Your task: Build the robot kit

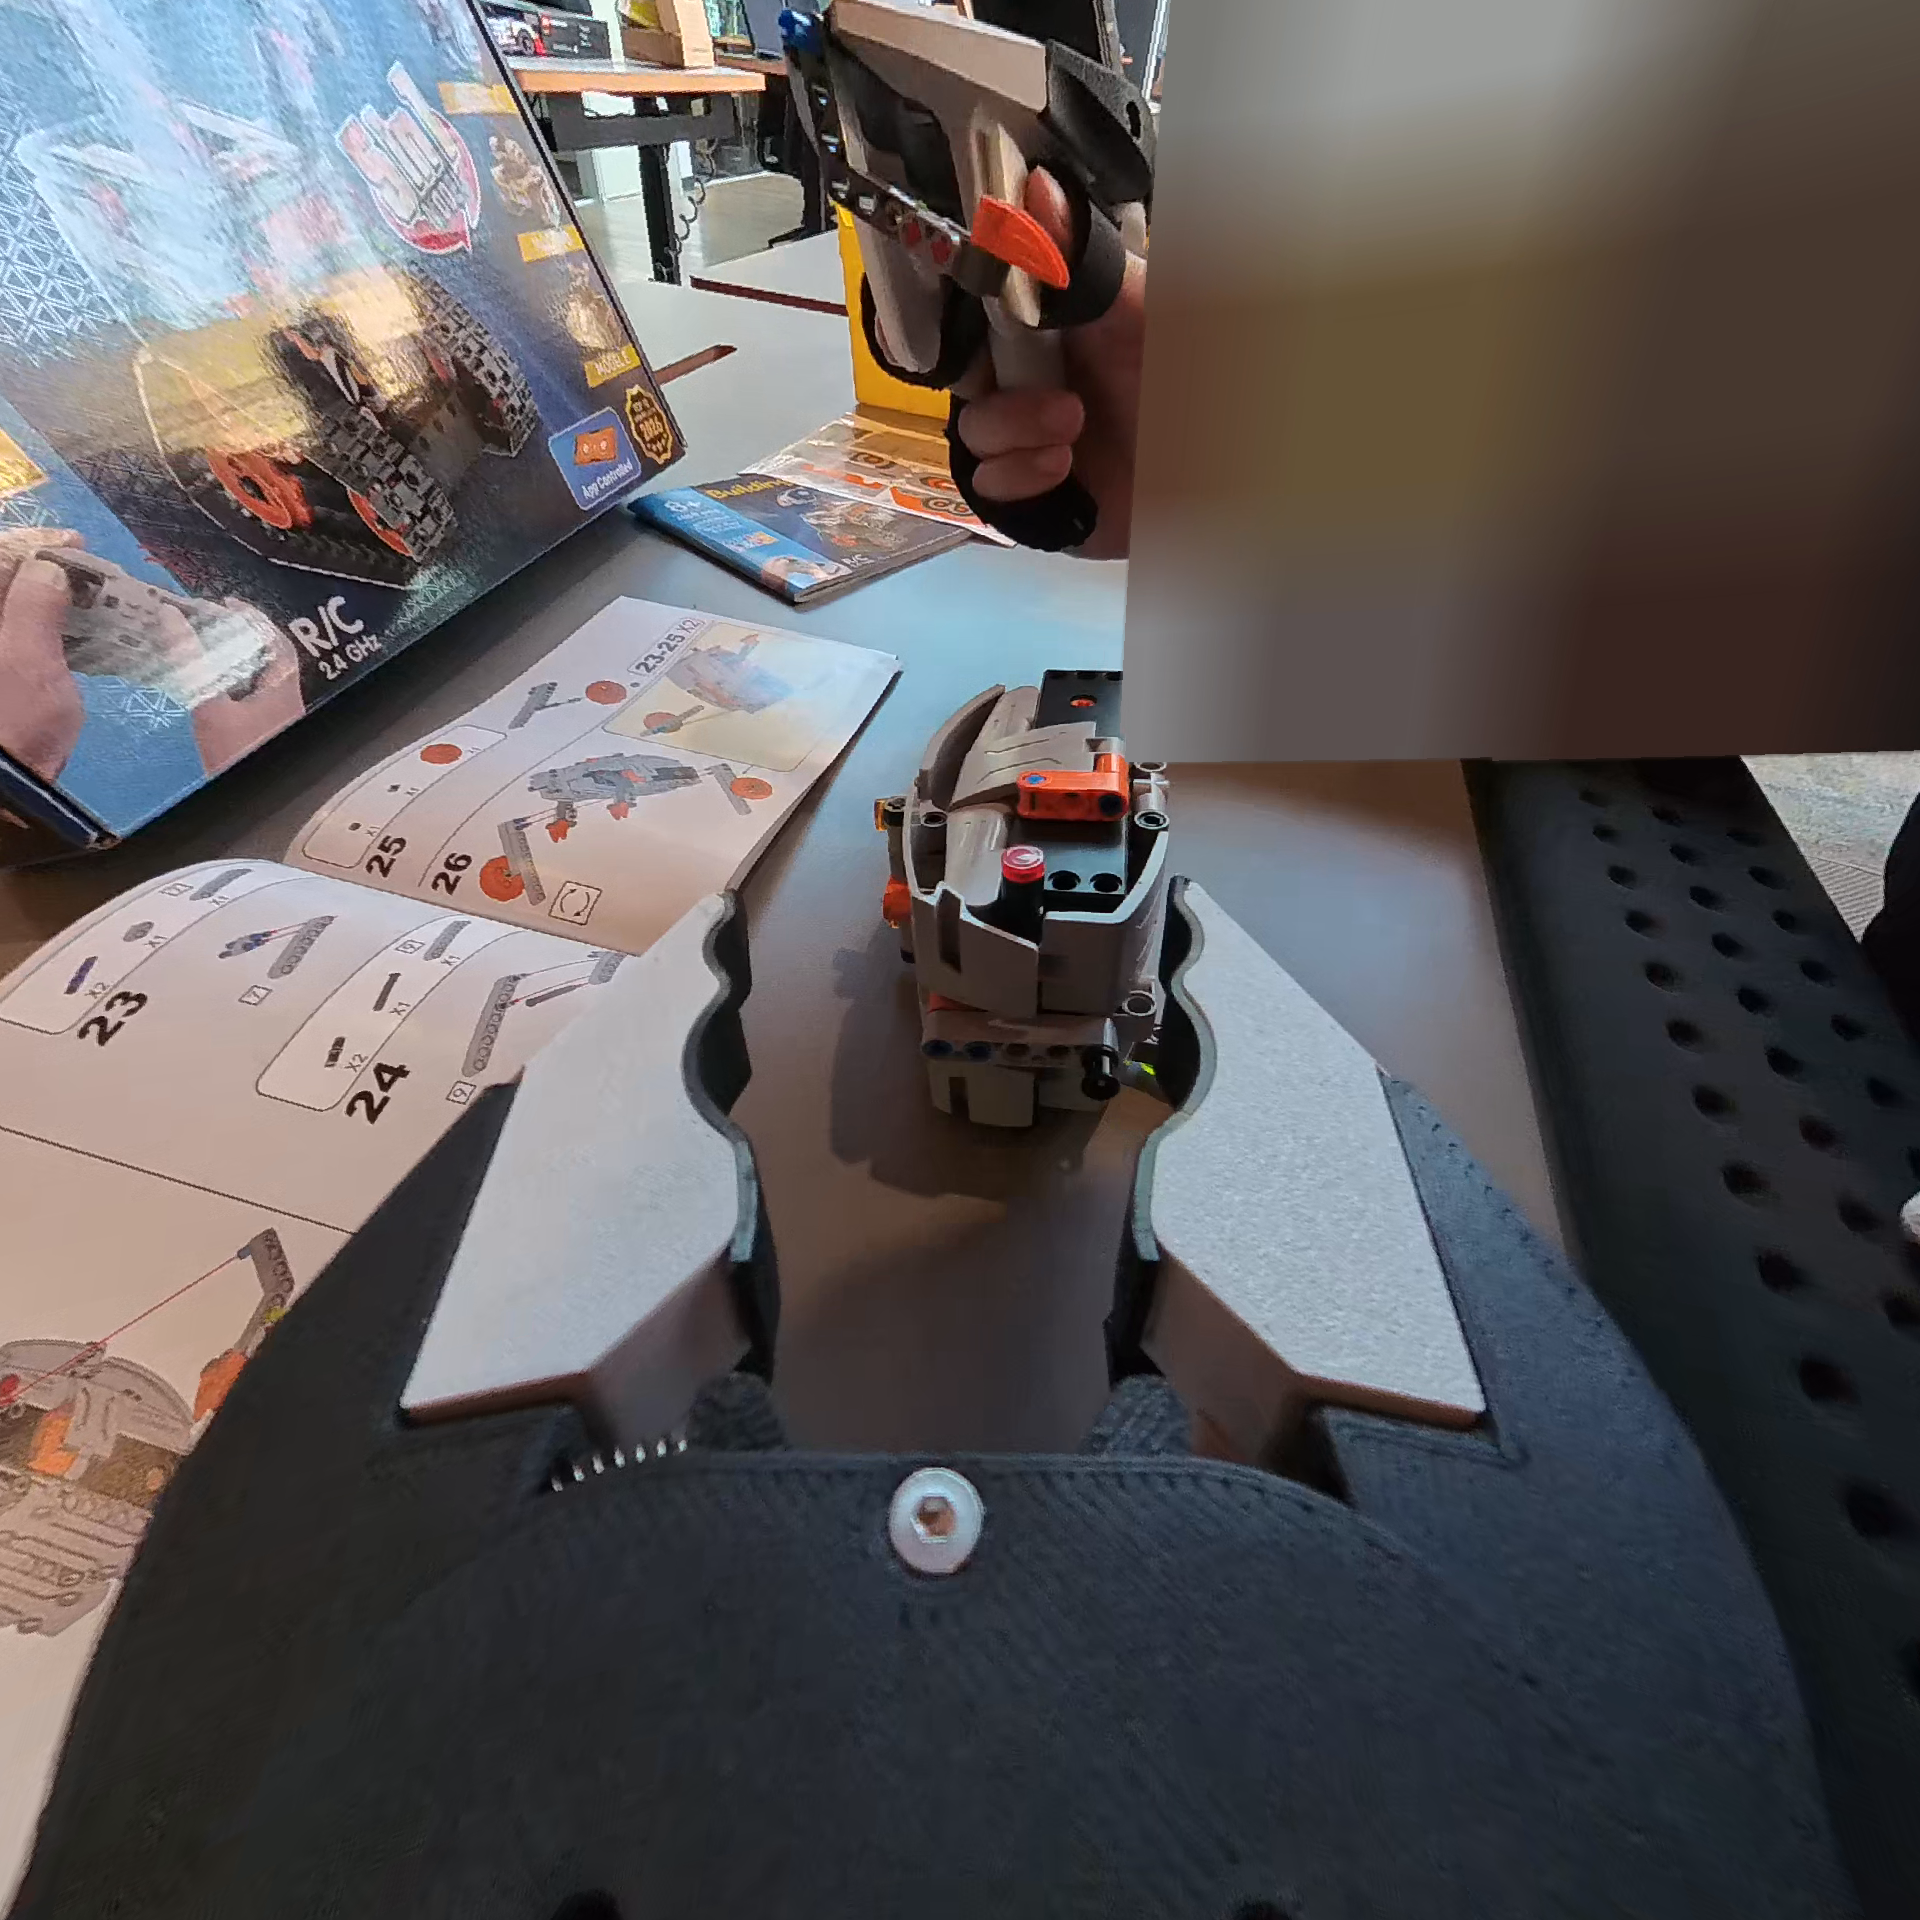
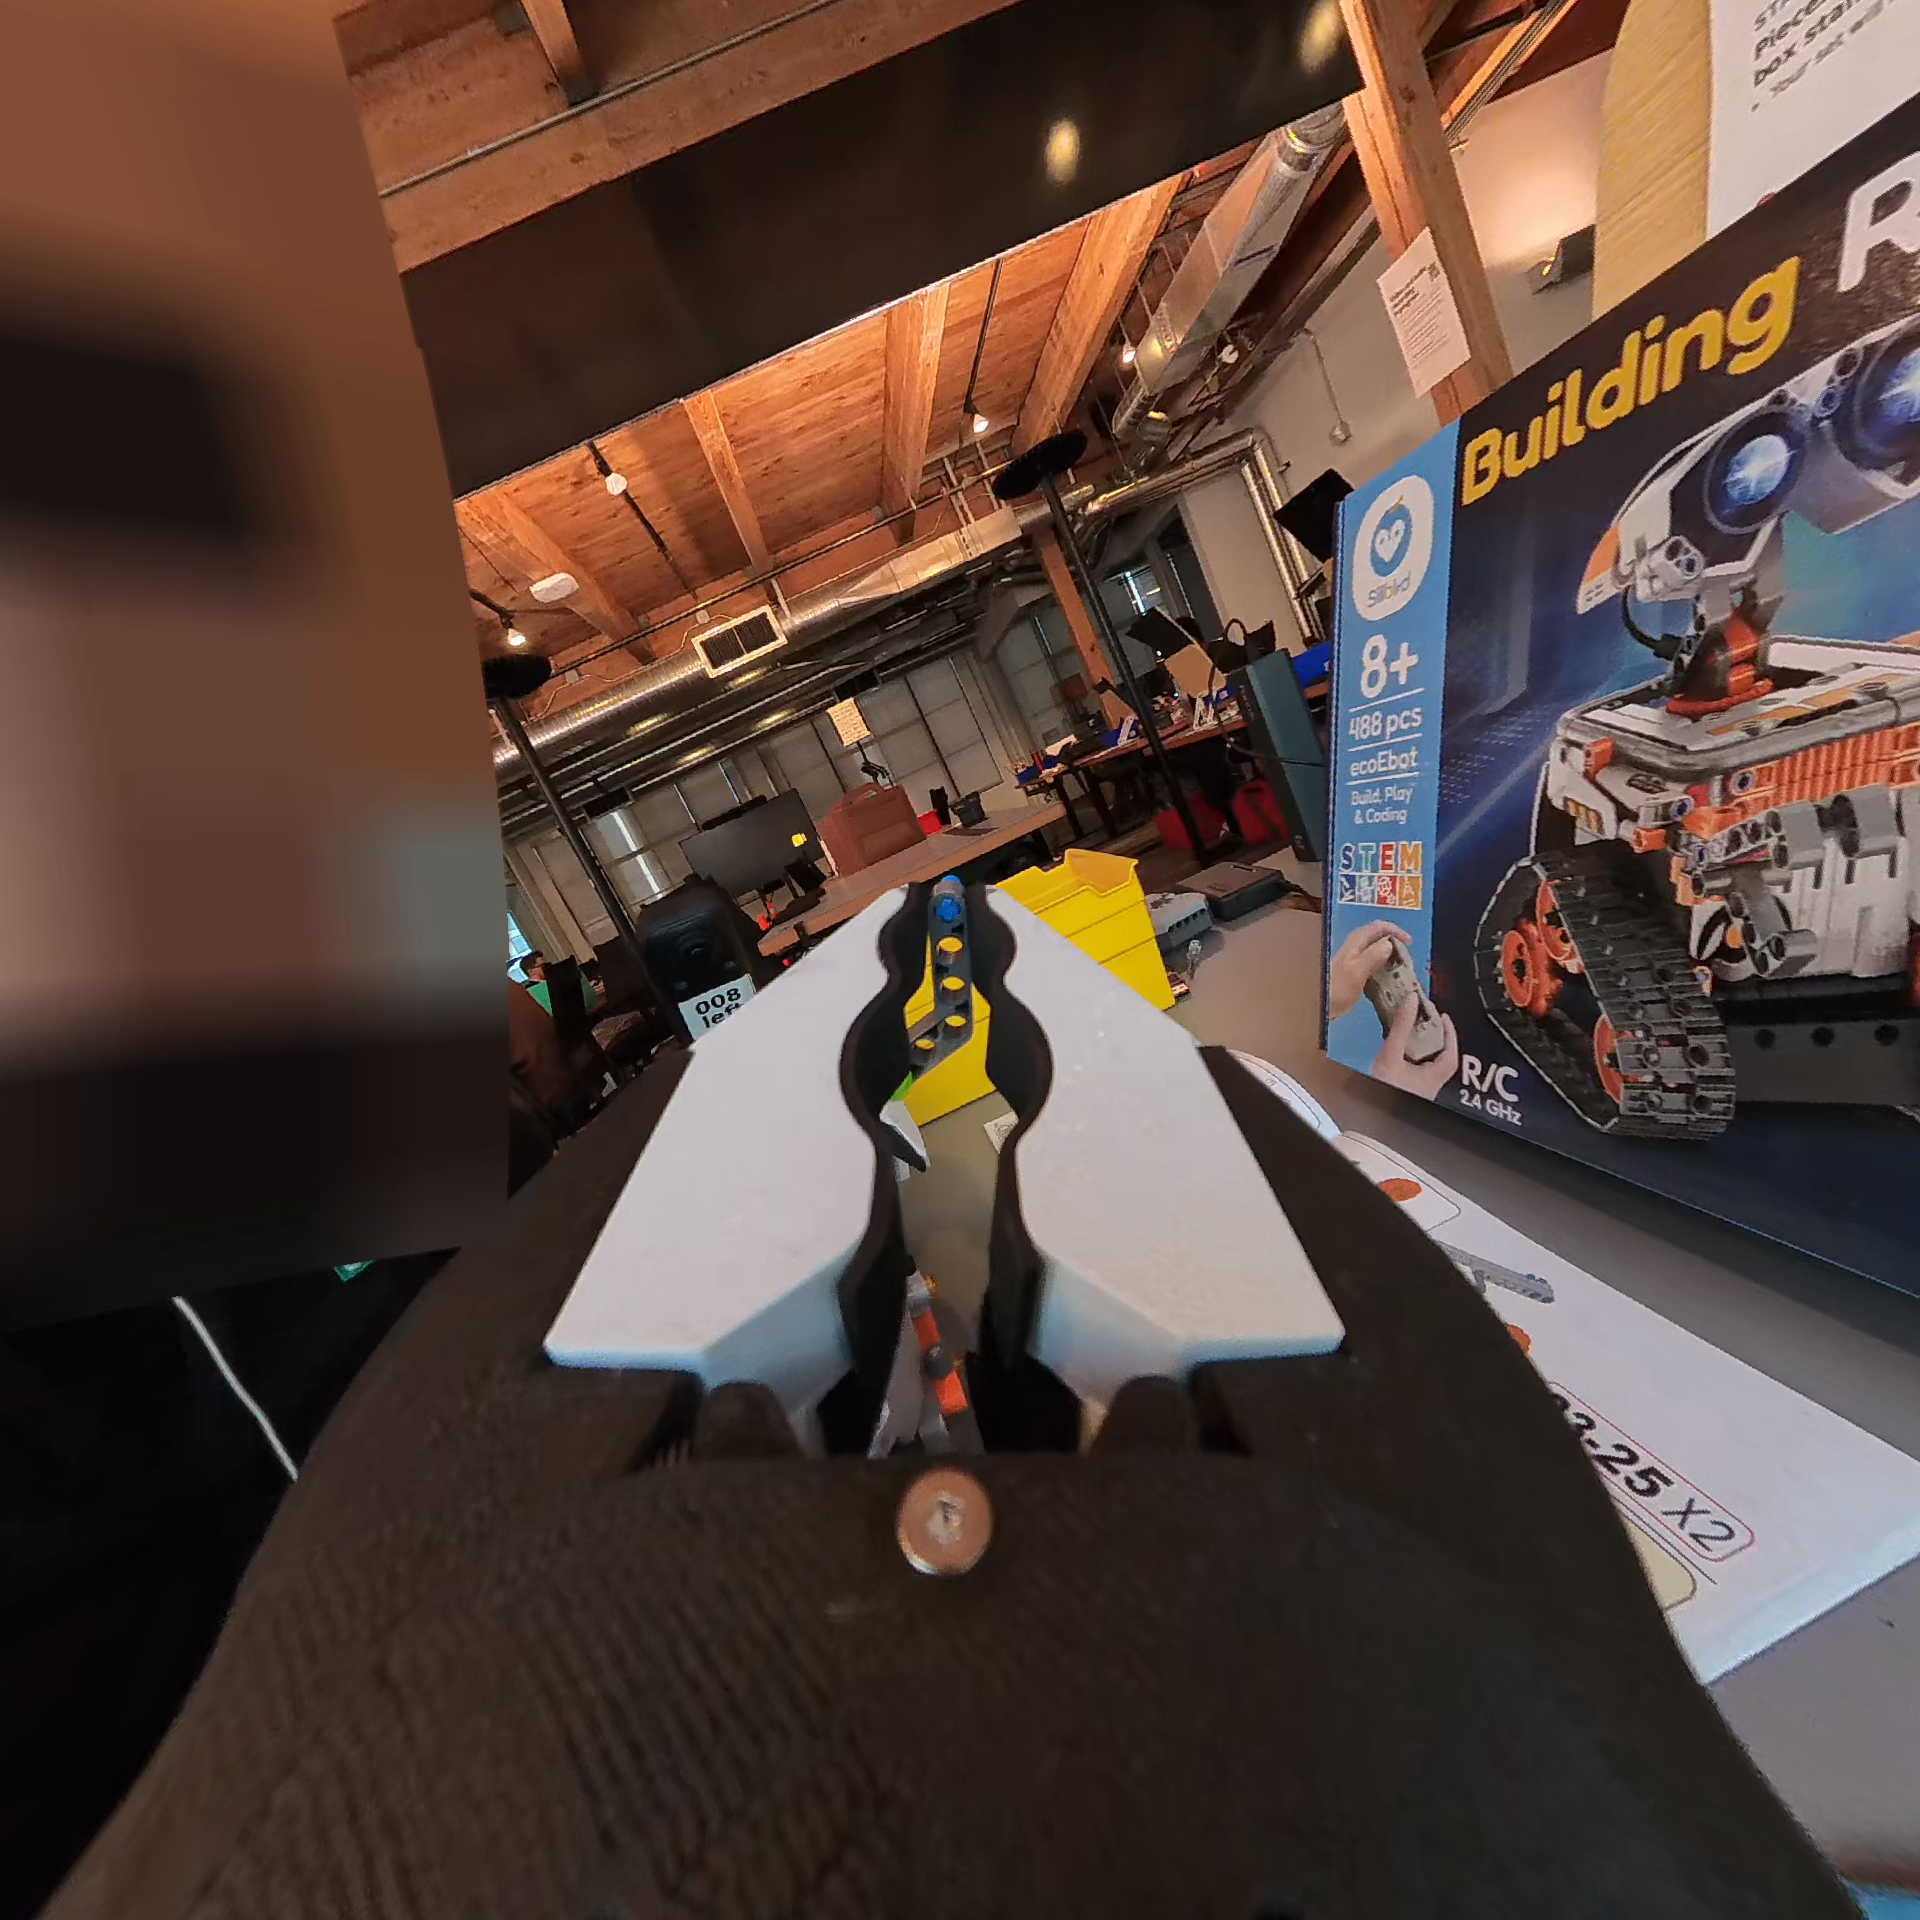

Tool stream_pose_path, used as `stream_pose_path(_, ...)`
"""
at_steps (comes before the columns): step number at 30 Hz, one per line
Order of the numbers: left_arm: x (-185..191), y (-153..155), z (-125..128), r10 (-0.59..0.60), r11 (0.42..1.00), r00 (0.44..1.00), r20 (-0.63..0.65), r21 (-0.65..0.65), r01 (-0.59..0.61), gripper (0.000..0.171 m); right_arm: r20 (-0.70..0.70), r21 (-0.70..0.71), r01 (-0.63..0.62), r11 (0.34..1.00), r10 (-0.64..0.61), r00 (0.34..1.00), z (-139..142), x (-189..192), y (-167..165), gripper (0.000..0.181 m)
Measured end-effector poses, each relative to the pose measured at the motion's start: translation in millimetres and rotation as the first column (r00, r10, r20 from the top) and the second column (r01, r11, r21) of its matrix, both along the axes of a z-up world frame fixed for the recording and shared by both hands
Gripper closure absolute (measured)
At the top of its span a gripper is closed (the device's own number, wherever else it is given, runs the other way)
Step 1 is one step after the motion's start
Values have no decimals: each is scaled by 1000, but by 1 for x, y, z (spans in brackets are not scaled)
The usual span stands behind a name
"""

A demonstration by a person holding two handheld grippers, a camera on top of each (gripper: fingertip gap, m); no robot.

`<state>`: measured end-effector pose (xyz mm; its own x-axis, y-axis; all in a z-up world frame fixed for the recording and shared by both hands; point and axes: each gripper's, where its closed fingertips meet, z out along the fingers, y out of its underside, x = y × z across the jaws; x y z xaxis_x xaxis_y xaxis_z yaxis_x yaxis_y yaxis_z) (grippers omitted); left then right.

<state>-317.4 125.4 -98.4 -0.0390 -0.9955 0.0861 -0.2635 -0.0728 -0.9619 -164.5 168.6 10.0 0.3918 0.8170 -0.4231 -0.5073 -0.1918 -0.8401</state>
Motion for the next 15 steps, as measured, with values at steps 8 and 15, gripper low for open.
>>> stream_pose_path(8, 1, -3, -2, -18, 1000, 1000, -11, 7, 19, 93, 5, -5, 1, 1000, 0, 1000, -2, -4, 1, 175)
stream_pose_path(15, 1, -6, -5, -38, 999, 999, -36, 15, 38, 100, 2, -21, -6, 1000, 6, 1000, -6, -5, 3, 175)
